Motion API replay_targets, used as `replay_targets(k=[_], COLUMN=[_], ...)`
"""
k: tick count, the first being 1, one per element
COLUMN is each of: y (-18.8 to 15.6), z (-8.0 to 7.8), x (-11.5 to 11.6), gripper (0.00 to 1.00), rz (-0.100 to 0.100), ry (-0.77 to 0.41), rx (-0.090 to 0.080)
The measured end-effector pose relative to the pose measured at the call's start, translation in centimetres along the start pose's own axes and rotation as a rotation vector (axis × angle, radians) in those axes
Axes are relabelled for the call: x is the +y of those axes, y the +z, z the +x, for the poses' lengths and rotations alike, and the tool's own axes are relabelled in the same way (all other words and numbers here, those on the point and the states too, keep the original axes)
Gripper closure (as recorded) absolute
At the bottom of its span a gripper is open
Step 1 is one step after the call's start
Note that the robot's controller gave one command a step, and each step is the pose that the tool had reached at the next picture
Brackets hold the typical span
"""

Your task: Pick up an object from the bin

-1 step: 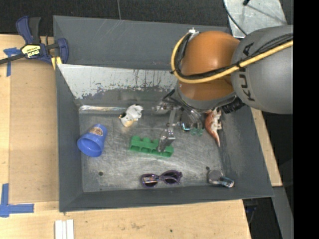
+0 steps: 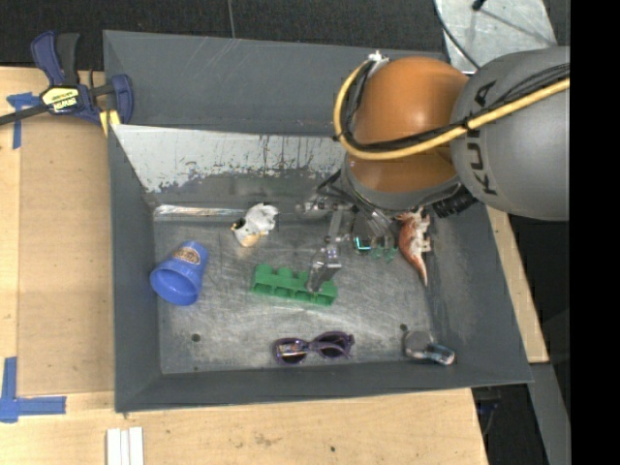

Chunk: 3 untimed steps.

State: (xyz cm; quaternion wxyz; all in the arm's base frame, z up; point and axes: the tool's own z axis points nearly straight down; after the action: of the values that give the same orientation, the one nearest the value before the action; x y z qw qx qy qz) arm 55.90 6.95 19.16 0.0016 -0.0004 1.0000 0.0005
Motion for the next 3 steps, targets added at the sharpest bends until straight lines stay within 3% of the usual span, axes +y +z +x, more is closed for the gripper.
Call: replay_targets(k=[1, 2, 3], y=[2.5, 8.3, 11.2], z=[0.5, 0.4, -3.3], x=[1.4, -0.7, 0.3], gripper=[0.0, 0.0, 1.0], rz=[0.002, -0.001, -0.001], ry=[-0.085, -0.178, -0.262], rx=[-0.005, -0.005, -0.005])
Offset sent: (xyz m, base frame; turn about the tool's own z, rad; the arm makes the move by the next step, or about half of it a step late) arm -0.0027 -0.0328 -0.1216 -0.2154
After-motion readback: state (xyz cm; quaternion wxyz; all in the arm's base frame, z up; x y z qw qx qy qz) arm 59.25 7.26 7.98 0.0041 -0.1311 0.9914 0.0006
